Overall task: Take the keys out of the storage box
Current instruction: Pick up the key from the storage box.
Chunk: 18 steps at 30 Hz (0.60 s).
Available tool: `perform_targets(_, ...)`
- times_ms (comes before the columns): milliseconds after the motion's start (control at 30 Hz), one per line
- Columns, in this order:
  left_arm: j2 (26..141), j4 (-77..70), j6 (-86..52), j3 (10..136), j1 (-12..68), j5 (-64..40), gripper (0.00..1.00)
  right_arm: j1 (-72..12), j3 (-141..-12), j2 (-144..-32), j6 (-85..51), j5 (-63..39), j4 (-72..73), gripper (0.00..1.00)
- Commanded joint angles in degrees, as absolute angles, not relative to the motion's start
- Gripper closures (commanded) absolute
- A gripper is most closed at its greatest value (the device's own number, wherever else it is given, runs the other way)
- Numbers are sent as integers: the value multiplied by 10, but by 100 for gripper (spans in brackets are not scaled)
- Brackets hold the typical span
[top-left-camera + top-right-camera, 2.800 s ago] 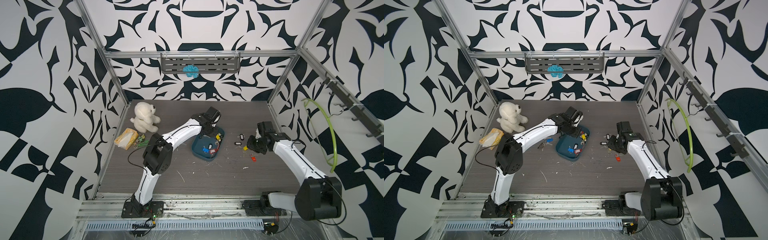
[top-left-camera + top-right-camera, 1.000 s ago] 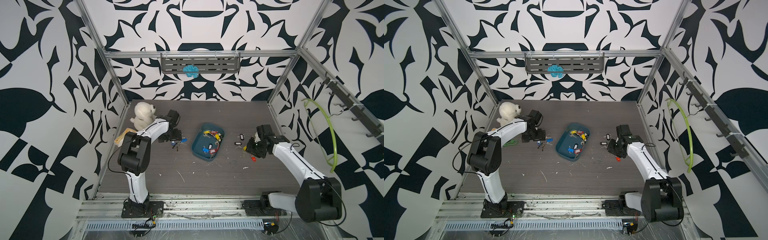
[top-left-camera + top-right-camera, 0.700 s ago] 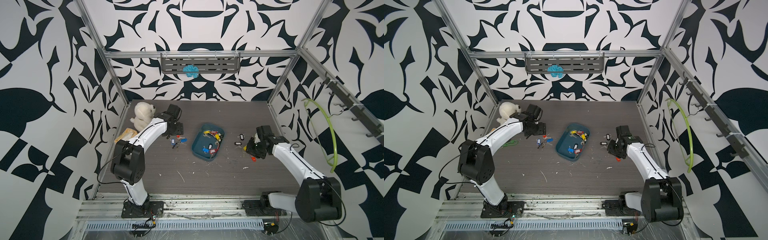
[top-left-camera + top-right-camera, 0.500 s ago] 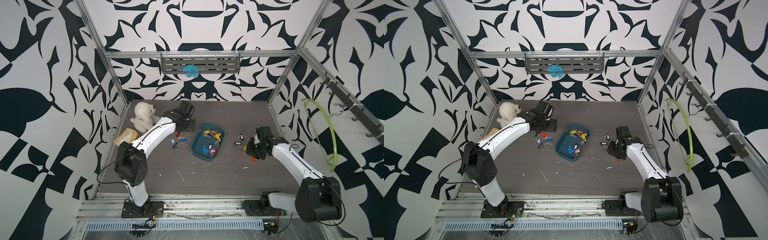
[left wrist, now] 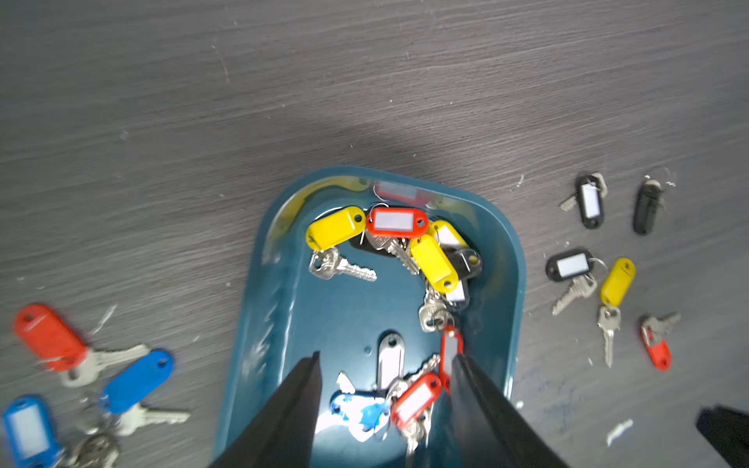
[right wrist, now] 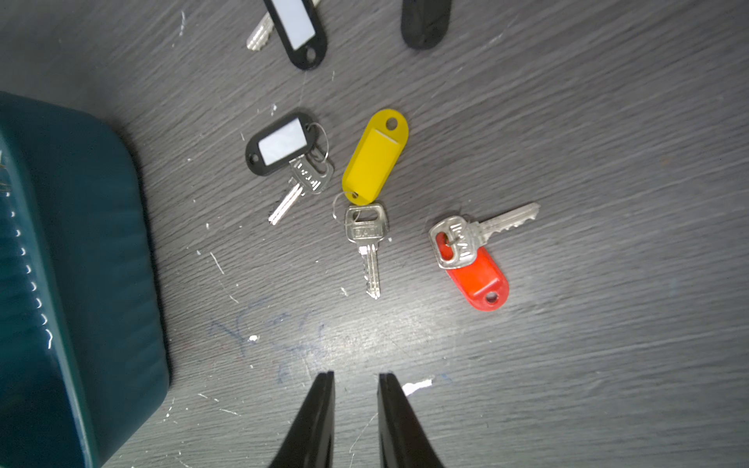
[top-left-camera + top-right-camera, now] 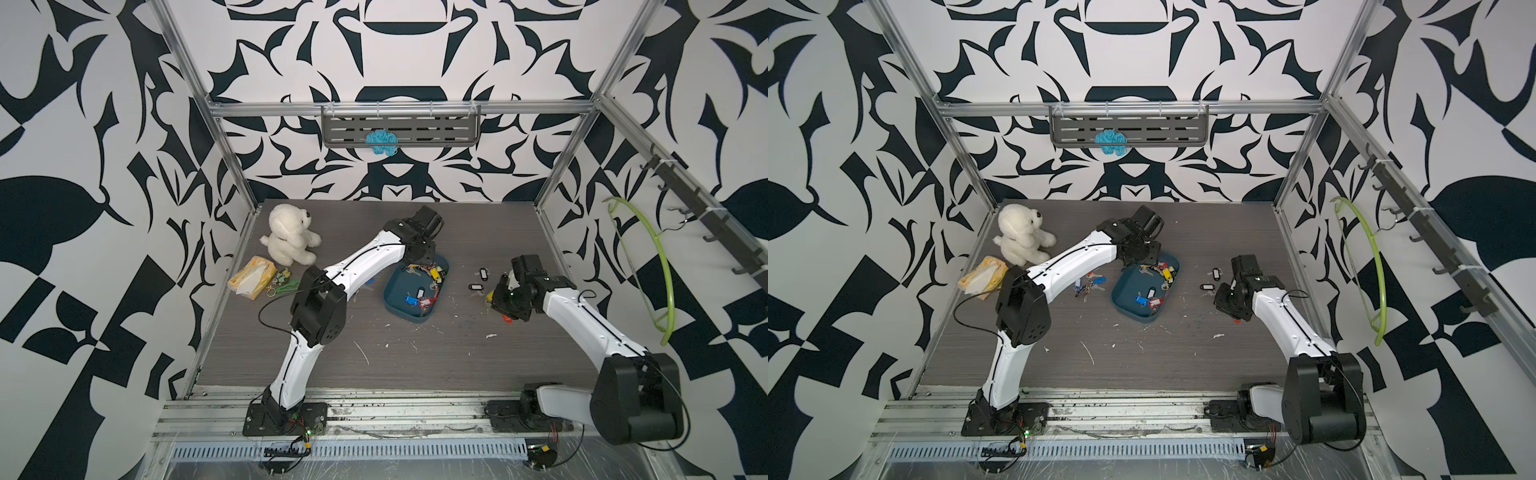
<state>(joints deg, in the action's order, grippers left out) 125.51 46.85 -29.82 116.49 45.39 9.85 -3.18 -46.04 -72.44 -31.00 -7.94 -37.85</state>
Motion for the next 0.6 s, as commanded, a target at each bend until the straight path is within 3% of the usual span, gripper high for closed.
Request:
perform_targets(0,1286,500,-335,1194,455,130,48,-30,-453,-721,-301,-83,-370,75)
perform_targets(567,1420,543,-416,1304,455,211,53,-31,-437,-733,-293,-92,-346,74)
